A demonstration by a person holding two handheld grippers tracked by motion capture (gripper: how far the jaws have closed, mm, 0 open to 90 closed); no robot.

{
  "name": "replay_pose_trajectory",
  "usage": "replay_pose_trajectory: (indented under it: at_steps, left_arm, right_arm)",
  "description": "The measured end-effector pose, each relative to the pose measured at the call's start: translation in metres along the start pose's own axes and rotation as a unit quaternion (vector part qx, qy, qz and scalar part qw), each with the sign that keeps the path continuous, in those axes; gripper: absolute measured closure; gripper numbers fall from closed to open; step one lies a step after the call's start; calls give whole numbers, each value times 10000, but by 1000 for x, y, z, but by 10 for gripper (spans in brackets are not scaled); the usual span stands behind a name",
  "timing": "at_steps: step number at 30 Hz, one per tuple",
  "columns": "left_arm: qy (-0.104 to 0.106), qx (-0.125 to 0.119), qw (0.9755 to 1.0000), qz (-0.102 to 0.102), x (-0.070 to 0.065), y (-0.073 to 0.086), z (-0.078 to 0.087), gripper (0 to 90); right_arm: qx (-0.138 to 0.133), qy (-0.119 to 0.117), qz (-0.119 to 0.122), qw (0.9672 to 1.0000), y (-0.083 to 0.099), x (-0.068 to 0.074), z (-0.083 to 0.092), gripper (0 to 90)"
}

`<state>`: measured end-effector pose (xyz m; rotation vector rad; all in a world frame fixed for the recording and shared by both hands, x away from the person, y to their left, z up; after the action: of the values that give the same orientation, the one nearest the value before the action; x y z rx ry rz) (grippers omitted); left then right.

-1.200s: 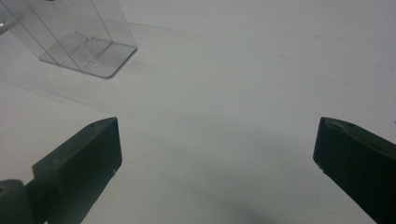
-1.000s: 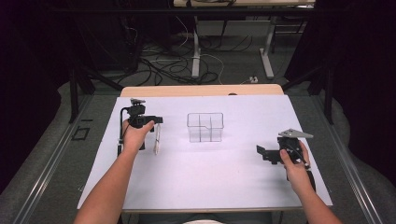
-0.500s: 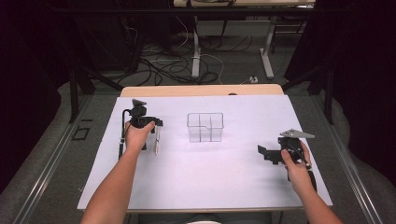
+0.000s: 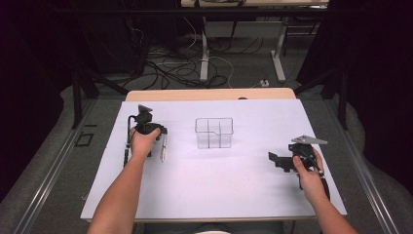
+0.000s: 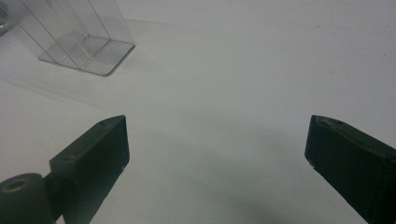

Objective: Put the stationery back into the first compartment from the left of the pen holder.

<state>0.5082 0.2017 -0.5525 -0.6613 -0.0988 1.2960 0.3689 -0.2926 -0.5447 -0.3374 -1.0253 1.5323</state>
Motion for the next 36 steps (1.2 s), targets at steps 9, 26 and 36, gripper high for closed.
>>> replay_pose_trajectory:
  at_steps: [9, 26, 36]
  left_arm:
    - [32, 140, 9999, -43, 1, 1, -6, 691]
    - [59, 228, 9997, -61, 0, 1, -7, 776]
    - [107, 216, 9996, 132, 1, 1, -8, 797]
  right_arm:
    - [40, -4, 47, 10000, 1, 0, -1, 66]
    - [67, -1, 42, 10000, 2, 0, -2, 70]
    - [65, -1, 1, 10000, 2, 0, -3, 77]
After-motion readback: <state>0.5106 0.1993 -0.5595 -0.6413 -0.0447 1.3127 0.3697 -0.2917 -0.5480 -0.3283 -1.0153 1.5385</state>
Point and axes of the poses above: each handheld gripper's, and its own axes: z roughly backward along the jaws, y roughly out of its underside, x roughly to its left, the point moved 2 cm from there along -z, roughly forward along the jaws, and after that the axes turned 12 degrees about -z, right-handed, at the moved point
